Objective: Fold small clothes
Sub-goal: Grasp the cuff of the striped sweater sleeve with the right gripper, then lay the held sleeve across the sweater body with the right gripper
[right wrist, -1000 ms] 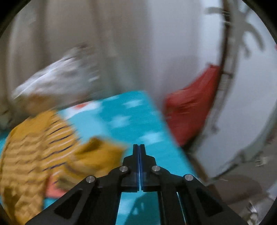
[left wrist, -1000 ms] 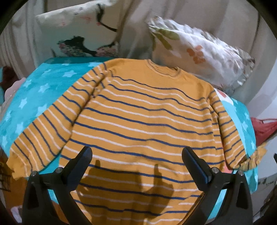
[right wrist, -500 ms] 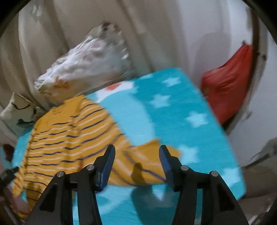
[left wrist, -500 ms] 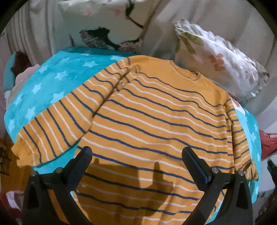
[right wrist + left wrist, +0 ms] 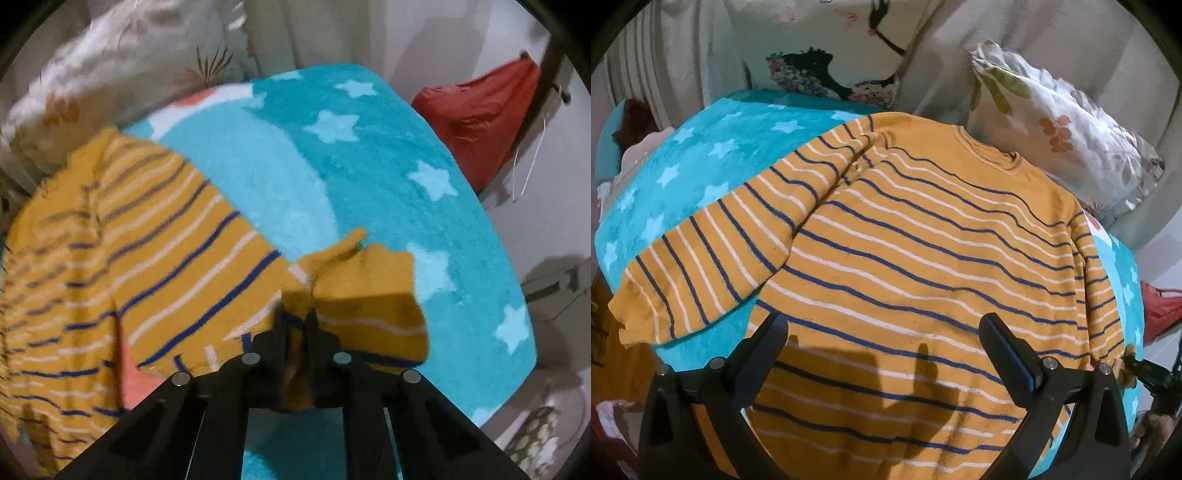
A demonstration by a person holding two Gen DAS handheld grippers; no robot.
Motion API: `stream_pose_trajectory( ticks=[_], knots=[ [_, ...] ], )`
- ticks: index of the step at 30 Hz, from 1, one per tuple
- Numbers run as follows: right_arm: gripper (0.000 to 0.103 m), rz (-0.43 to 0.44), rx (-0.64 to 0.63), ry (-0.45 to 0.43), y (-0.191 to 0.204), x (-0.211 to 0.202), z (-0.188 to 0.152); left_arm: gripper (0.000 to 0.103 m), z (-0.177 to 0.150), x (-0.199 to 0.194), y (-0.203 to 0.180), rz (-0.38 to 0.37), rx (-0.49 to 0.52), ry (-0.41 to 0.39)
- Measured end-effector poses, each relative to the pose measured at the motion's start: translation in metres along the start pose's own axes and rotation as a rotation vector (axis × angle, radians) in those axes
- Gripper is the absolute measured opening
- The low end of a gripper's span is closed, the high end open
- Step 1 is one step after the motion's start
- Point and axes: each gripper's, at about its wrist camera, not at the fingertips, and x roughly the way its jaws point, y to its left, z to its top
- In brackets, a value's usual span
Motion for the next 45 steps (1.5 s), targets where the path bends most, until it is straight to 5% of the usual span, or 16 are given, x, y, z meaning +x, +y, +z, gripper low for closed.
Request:
stream_pose_trajectory(
  ticks=[3,8,12,15,22,28,30,37,45],
  knots=[
    [0.008,0.080,0.058,-0.087,-0.004,-0.025,0.022,0.103,0.005,0.002,0.003,-0.008,-0.017,-0.001],
    [0.008,0.382,0.147,-0.421,-0.027,-0.126,0.074,0.103,0.012,-0.004,-0.002,-0.023,-0.002,-0.033],
    [0.008,0.418,0.199,-0.570,-0.052,-0.166,0.069,0.103,0.016,-0.003,-0.001,-0.026,-0.002,-0.039],
    [0.008,0.380,0.283,-0.513,-0.087,-0.129,0.051,0.103,0.016,0.002,0.002,-0.032,-0.016,-0.022],
    [0.013,0.194,0.489,-0.188,-0.147,0.006,-0.031,0.103,0.013,0.003,0.012,-0.010,-0.028,-0.012],
    [0.027,0.063,0.530,-0.254,-0.167,-0.002,-0.040,0.103,0.011,-0.008,0.070,0.114,-0.117,-0.040],
    [0.039,0.065,0.474,-0.305,-0.151,-0.019,-0.033,0.103,0.008,-0.015,0.099,0.182,-0.160,-0.048],
    [0.042,0.192,0.218,-0.300,-0.048,-0.040,-0.023,0.103,0.001,-0.021,0.194,0.354,-0.215,-0.059],
    [0.042,0.272,0.045,-0.258,0.031,-0.063,-0.040,0.103,0.021,0.033,0.236,0.299,-0.138,0.010]
  ],
)
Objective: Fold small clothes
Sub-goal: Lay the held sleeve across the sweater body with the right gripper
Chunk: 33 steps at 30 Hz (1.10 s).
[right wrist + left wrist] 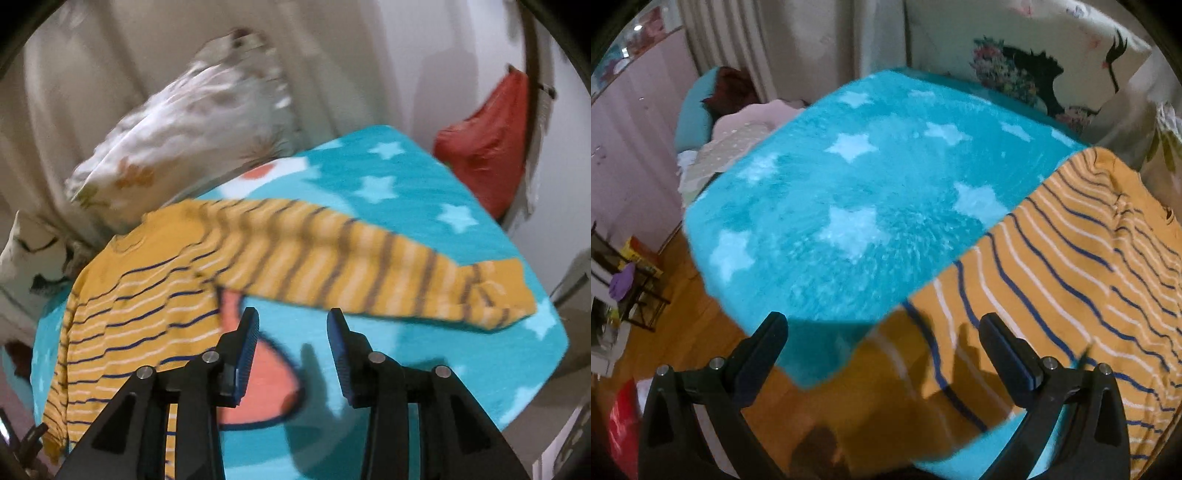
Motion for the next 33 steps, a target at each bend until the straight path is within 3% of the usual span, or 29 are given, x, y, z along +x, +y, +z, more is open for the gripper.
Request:
stream_pose_trajectory(
  ticks=[2,3,4,5,7,9,14,17,19,20,22,24,27,33],
  knots=[
    [0.044,0.009,-0.029,0.003,0.021,-0.005,-0.003,0.103,0.005,0.014,-0.003,-0.053,0.029,0.031],
    [0.046,0.007,-0.043,0.002,0.031,-0.005,-0.003,0.091,0.005,0.018,-0.006,-0.083,0.048,0.042],
    [0.046,0.005,-0.061,0.002,0.043,-0.003,-0.003,0.056,0.006,0.022,-0.011,-0.125,0.084,0.062],
    [0.046,0.003,-0.070,0.001,0.051,-0.002,-0.005,0.050,0.006,0.023,-0.015,-0.156,0.118,0.070],
    [0.046,-0.001,-0.077,0.001,0.069,0.002,-0.007,0.004,0.012,0.020,-0.016,-0.191,0.160,0.083],
    [0.046,-0.006,-0.080,0.000,0.082,0.007,-0.009,0.004,0.026,0.019,-0.009,-0.198,0.156,0.080],
    [0.046,-0.026,-0.067,-0.007,0.103,0.016,-0.016,0.004,0.099,0.017,0.028,-0.014,0.101,-0.055],
    [0.046,-0.050,-0.051,-0.001,0.104,0.021,-0.018,0.017,0.138,0.017,0.047,0.079,0.019,-0.108],
    [0.046,-0.063,-0.030,0.011,0.097,0.024,-0.021,0.019,0.148,0.009,0.054,0.077,-0.018,-0.137],
    [0.046,-0.067,-0.026,0.014,0.094,0.023,-0.022,0.022,0.148,0.004,0.055,0.050,-0.025,-0.142],
    [0.046,-0.076,-0.017,0.024,0.087,0.022,-0.025,0.041,0.137,-0.005,0.054,-0.031,-0.039,-0.114],
    [0.049,-0.080,-0.016,0.046,0.078,0.021,-0.030,0.049,0.114,-0.009,0.039,-0.161,-0.030,-0.067],
    [0.054,-0.040,-0.006,0.092,0.066,0.019,-0.038,0.049,0.069,-0.010,0.005,-0.289,0.025,0.034],
    [0.060,0.039,-0.055,0.222,0.061,0.019,-0.063,0.049,-0.010,-0.009,-0.059,-0.417,0.123,0.191]
  ],
)
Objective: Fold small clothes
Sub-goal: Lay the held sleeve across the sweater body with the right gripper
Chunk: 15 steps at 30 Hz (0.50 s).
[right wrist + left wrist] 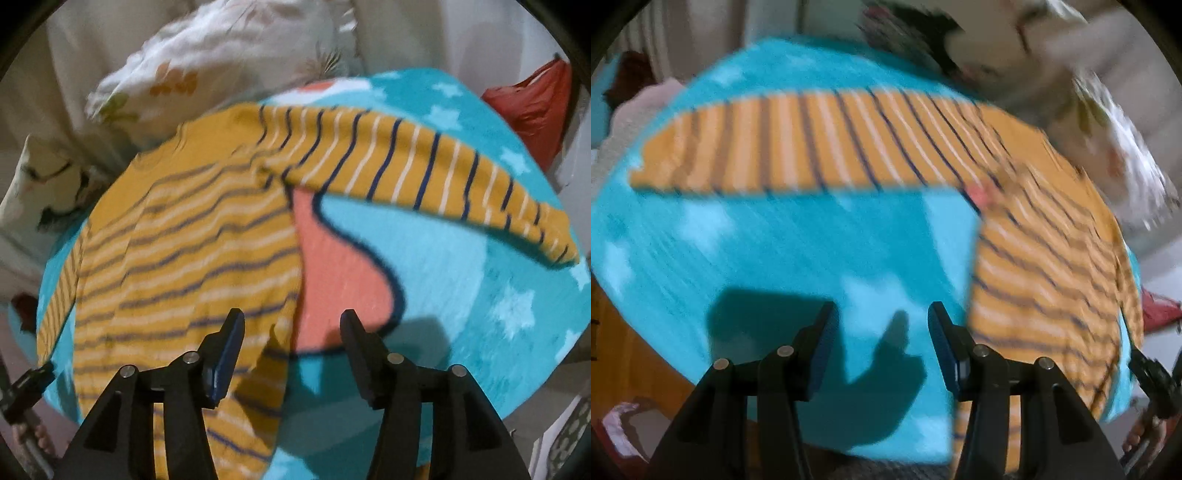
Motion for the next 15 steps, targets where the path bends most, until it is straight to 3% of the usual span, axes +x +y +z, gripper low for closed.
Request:
stream_pose_trajectory(
  ticks=[4,7,11,12,13,14,15],
  knots=[
    [0.062,0.086,-0.036,0.095,0.014,0.007,-0.022,0.049,-0.035,0.006,-0.034,-0.038,0.051,0.034],
    [0.063,0.100,-0.088,0.163,0.026,0.018,-0.037,0.055,-0.059,0.011,-0.054,-0.043,0.081,0.055],
    [0.063,0.098,-0.142,0.242,0.036,0.032,-0.058,0.056,-0.080,0.013,-0.078,0.030,0.133,0.029],
    [0.063,0.081,-0.182,0.221,0.040,0.031,-0.063,0.048,-0.086,0.013,-0.084,0.051,0.154,0.028],
    [0.061,0.061,-0.236,0.221,0.046,0.031,-0.066,0.018,-0.089,0.013,-0.087,0.061,0.167,0.026],
    [0.041,0.043,-0.282,0.217,0.049,0.030,-0.071,0.006,-0.093,0.011,-0.091,0.083,0.184,0.031],
    [0.016,0.036,-0.328,0.215,0.051,0.028,-0.074,0.008,-0.095,0.009,-0.092,0.095,0.186,0.028]
  ],
)
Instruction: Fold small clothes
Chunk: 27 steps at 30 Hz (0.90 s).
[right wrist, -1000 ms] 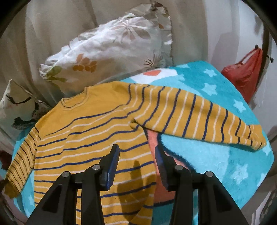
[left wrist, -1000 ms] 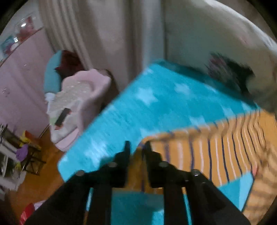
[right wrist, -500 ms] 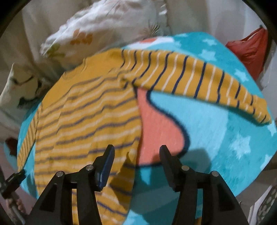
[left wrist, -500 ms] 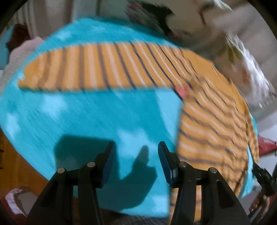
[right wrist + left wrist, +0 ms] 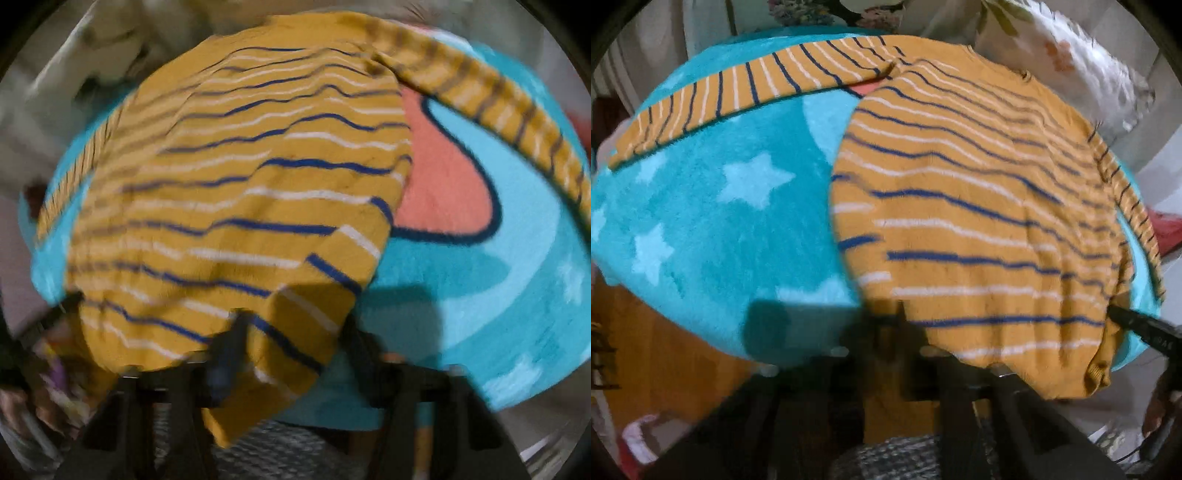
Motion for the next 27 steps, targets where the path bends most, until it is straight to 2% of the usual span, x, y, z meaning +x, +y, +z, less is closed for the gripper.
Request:
stream_pose_trajectory(
  ticks=[2,5,10,12,14,15,16,17,18,19,20,22,24,27],
  knots=[
    [0.011,0.040,-0.003,0.008,-0.005,-0.004,-0.006,0.007,-0.002,-0.011,0.006,0.002,-0.029,0.006],
    [0.007,0.028,-0.009,0.012,-0.026,-0.015,-0.020,0.007,-0.006,-0.022,0.009,0.008,-0.043,0.009],
    [0.007,0.054,0.031,0.026,-0.066,-0.025,-0.047,0.008,-0.014,-0.021,0.009,0.029,-0.037,0.034],
    [0.007,0.087,0.073,-0.002,-0.080,-0.035,-0.050,0.012,-0.016,-0.021,0.016,0.027,-0.075,0.040],
    [0.007,0.072,0.146,-0.070,-0.105,-0.048,-0.051,0.019,-0.013,-0.024,0.029,0.011,-0.135,0.027],
    [0.007,0.077,0.213,-0.114,-0.125,-0.057,-0.050,0.024,-0.011,-0.027,0.034,0.013,-0.157,0.020],
    [0.008,0.092,0.280,-0.153,-0.142,-0.064,-0.052,0.026,-0.010,-0.029,0.038,0.021,-0.174,0.008],
    [0.018,0.112,0.354,-0.202,-0.163,-0.072,-0.053,0.026,-0.007,-0.032,0.040,0.036,-0.186,-0.007],
    [0.039,0.117,0.418,-0.245,-0.182,-0.077,-0.054,0.027,-0.003,-0.036,0.043,0.047,-0.197,-0.024],
    [0.050,0.107,0.516,-0.302,-0.209,-0.082,-0.057,0.031,0.000,-0.039,0.044,0.046,-0.207,-0.036],
    [0.056,0.111,0.579,-0.340,-0.224,-0.086,-0.058,0.034,0.003,-0.043,0.044,0.043,-0.219,-0.050],
    [0.060,0.169,0.724,-0.420,-0.260,-0.091,-0.064,0.041,0.009,-0.049,0.042,0.037,-0.229,-0.074],
    [0.067,0.223,0.865,-0.471,-0.284,-0.089,-0.065,0.041,0.012,-0.052,0.037,0.030,-0.225,-0.083],
    [0.067,0.248,1.021,-0.505,-0.318,-0.084,-0.065,0.041,0.015,-0.049,0.024,0.016,-0.211,-0.079]
  ],
)
